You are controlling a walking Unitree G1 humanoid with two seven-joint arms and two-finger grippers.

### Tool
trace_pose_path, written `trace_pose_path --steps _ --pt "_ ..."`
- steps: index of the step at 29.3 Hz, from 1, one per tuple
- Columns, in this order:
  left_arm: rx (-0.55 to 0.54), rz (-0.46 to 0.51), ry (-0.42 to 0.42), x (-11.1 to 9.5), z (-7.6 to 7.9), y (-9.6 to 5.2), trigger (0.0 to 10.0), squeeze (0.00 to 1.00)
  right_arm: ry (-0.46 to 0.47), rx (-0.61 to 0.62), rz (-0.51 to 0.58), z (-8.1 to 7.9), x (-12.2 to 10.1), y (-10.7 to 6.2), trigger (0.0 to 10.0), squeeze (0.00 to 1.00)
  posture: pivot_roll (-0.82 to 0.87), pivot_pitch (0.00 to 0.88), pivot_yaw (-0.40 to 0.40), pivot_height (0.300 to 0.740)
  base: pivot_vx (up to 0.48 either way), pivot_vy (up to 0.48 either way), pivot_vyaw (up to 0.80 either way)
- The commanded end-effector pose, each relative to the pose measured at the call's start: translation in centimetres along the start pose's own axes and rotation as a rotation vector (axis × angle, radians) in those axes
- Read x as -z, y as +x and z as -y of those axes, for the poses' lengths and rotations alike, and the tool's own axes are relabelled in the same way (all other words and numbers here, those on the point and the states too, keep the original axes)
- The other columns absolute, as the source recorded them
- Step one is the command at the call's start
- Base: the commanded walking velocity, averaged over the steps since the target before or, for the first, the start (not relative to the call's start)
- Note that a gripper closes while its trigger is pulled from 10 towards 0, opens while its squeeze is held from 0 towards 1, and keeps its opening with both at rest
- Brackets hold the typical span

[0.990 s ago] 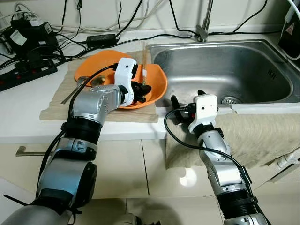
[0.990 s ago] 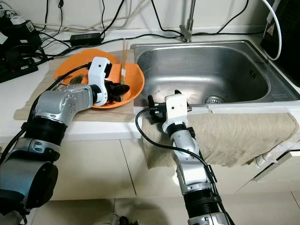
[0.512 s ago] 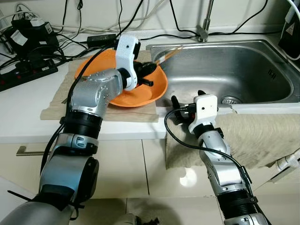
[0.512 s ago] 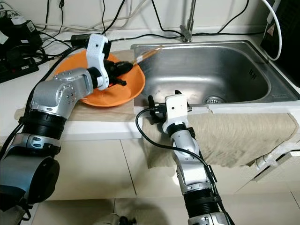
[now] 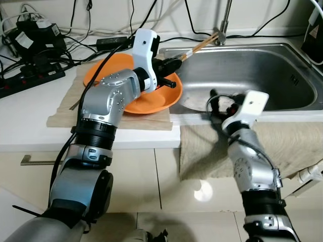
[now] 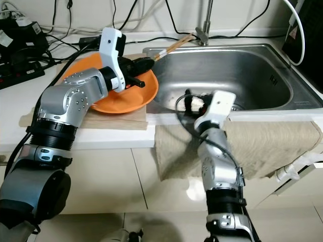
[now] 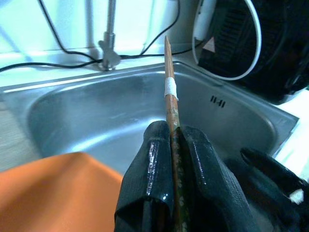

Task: Kitchen organization

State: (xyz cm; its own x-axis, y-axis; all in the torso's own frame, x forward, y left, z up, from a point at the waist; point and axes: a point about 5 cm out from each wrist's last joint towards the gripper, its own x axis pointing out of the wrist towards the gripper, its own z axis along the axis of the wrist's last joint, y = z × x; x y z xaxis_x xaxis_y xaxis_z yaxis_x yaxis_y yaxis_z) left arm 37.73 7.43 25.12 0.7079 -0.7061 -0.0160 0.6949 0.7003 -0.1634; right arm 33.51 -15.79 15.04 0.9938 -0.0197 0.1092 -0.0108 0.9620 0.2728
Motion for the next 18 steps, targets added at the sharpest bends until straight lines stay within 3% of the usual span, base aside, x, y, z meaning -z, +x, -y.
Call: trace_pose_path --steps 1,12,18 --pt "-0.002 -0.006 0.002 0.5 -0.1 0.0 0.0 0.00 0.048 -0.003 -0.023 0.0 0.1 0.3 10.0 0.00 0.06 0.000 0.087 0.740 0.000 0.000 0.00" --pt "0.042 0.010 -0.002 2.5 1.9 1.6 0.0 0.00 0.314 -0.090 0.016 -0.7 -3.0 2.0 10.0 0.00 0.05 0.000 0.074 0.740 0.000 0.000 0.00" --pt "0.056 0.013 0.004 2.5 2.4 1.8 0.0 0.00 0.329 -0.082 0.029 -0.4 -3.4 2.1 10.0 0.00 0.05 0.000 0.077 0.740 0.000 0.000 0.00"
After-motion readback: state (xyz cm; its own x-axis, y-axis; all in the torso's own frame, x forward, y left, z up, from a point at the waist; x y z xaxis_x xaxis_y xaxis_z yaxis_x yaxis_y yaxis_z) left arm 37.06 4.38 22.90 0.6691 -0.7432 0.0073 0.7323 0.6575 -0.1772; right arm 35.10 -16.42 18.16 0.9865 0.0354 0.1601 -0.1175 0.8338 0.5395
